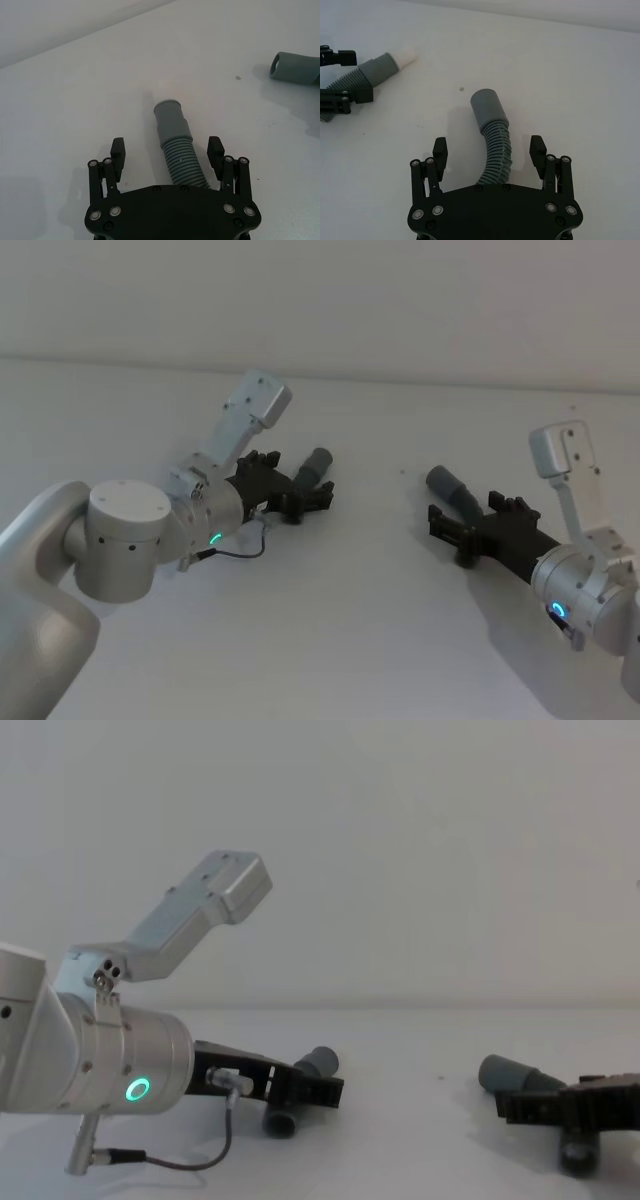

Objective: Use both hands to pick up one end of the pipe from the table, align the ends, and insert them.

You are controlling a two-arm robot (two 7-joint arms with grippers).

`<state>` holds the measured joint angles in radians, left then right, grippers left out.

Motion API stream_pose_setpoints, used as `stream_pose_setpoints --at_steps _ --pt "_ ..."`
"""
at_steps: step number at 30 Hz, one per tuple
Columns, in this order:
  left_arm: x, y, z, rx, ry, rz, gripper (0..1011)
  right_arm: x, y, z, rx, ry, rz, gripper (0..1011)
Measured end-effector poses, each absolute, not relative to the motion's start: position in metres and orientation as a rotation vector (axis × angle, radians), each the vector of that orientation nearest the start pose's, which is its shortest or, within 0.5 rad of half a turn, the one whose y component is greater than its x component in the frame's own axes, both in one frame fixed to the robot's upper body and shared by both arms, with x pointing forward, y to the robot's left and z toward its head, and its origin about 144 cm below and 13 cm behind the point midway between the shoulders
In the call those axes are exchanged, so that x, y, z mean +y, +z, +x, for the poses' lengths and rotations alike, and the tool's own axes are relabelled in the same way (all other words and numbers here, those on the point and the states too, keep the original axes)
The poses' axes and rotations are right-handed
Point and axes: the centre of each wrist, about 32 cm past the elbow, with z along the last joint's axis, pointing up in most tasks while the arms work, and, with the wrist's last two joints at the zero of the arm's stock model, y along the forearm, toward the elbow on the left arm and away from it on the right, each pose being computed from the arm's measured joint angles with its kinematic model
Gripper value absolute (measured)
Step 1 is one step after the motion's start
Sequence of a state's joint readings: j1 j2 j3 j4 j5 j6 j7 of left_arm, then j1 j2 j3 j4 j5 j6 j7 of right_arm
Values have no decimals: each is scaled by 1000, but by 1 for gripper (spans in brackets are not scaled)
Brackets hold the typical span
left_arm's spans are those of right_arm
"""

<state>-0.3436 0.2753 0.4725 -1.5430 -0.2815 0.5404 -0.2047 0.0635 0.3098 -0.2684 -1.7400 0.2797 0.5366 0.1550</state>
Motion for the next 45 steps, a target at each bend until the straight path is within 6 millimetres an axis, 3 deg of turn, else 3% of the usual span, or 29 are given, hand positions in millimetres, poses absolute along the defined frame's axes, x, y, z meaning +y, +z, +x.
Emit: stream_pose_setpoints --at_steps 8,13,30,31,37,45 --pt "168 1217 520 155 941 381 1000 -221 1195 463 243 -1109 -344 994" --pt "168 1217 521 155 940 381 933 -221 1194 464 243 -1110 -345 895" --pt "168 1218 521 155 939 380 445 -221 1193 466 244 -1111 -345 378" --pt "168 1217 521 155 939 380 381 -221 1193 466 243 -1111 -344 330" --pt "167 1217 521 155 939 380 348 -221 1193 466 243 -1111 -344 208" --pt "167 1217 521 153 939 381 348 -221 1193 466 241 -1111 -344 178"
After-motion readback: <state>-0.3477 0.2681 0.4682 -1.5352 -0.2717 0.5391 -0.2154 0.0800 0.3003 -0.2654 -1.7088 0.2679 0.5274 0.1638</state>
